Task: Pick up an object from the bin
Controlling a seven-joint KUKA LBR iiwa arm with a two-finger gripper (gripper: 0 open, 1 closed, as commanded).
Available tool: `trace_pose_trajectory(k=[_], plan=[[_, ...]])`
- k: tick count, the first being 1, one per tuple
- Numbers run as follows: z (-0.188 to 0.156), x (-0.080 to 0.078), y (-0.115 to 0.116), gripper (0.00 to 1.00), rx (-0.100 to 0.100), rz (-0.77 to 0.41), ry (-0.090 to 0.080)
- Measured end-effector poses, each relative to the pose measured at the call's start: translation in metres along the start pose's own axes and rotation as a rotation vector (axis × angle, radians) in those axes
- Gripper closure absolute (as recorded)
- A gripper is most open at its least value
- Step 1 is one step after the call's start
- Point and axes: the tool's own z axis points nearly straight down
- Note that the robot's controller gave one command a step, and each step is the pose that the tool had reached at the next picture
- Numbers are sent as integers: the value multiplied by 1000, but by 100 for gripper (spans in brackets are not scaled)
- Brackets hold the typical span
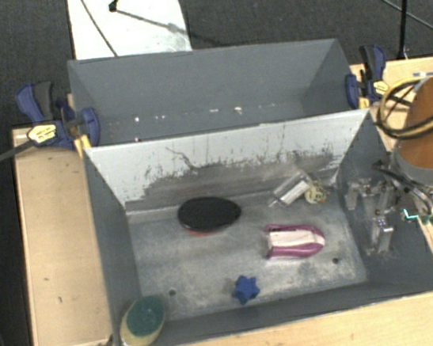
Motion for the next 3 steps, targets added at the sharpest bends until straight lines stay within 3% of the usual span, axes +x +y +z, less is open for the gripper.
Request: trace_pose_trajectory(k=[1, 2, 3], plan=[[49, -8, 82, 0, -2, -174, -4], [67, 13, 103, 0, 0, -160, -5], [66, 12, 102, 100, 2, -164, -7]])
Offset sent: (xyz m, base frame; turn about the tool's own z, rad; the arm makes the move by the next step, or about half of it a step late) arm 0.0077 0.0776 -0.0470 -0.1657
